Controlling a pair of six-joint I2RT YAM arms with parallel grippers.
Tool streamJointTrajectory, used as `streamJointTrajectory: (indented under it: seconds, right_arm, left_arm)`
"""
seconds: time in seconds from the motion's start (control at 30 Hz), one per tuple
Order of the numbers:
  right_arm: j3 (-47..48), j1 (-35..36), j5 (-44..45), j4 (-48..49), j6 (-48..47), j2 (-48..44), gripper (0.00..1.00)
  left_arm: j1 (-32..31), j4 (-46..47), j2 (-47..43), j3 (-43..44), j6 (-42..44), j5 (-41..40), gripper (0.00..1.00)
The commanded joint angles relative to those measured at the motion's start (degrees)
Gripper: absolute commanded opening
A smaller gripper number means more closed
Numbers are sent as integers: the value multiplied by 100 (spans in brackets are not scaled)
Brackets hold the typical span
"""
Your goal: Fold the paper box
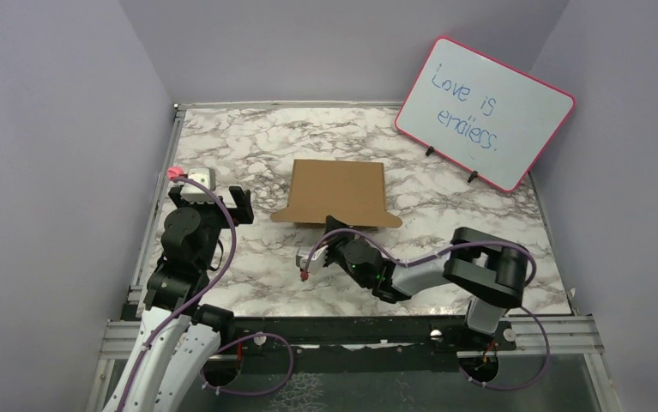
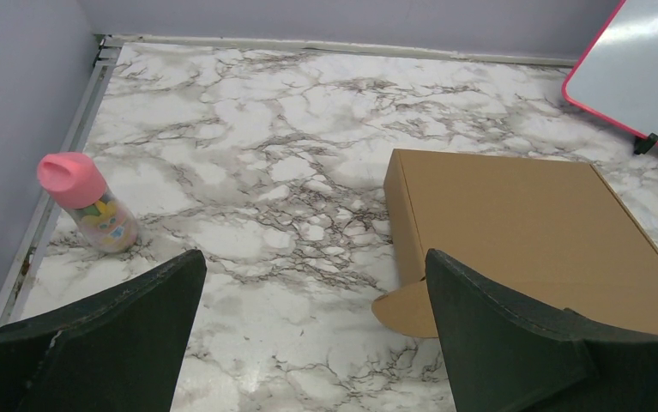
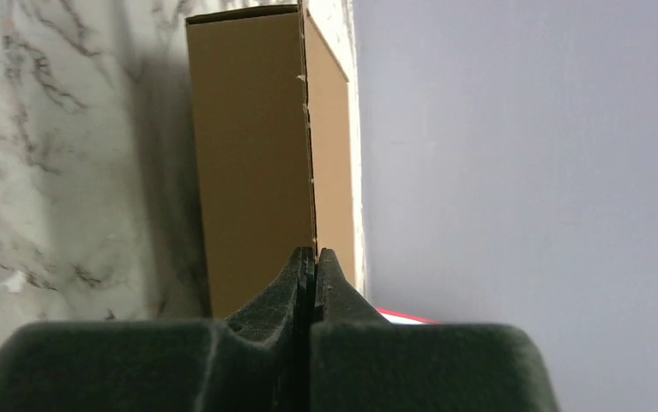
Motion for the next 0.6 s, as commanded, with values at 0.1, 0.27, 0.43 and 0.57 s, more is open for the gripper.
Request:
streamJointTrajectory:
  seconds: [0.1, 0.27, 0.43, 0.57]
  right_arm:
    - [577, 39, -538, -2402, 1090, -1346, 1]
    - [1187, -11, -972, -4095, 1541, -1833, 1]
    - [1850, -132, -1420, -5270, 1835, -2138, 1]
    - [2374, -252, -1738, -6115, 1910, -2269, 1]
  left_arm:
    - [-14, 141, -29, 82, 35, -126, 99]
    - [-14, 10, 64, 432, 23, -53, 99]
    - [-12, -149, 170, 774, 25, 39, 99]
    - [-14, -297, 341, 1112, -3, 82, 99]
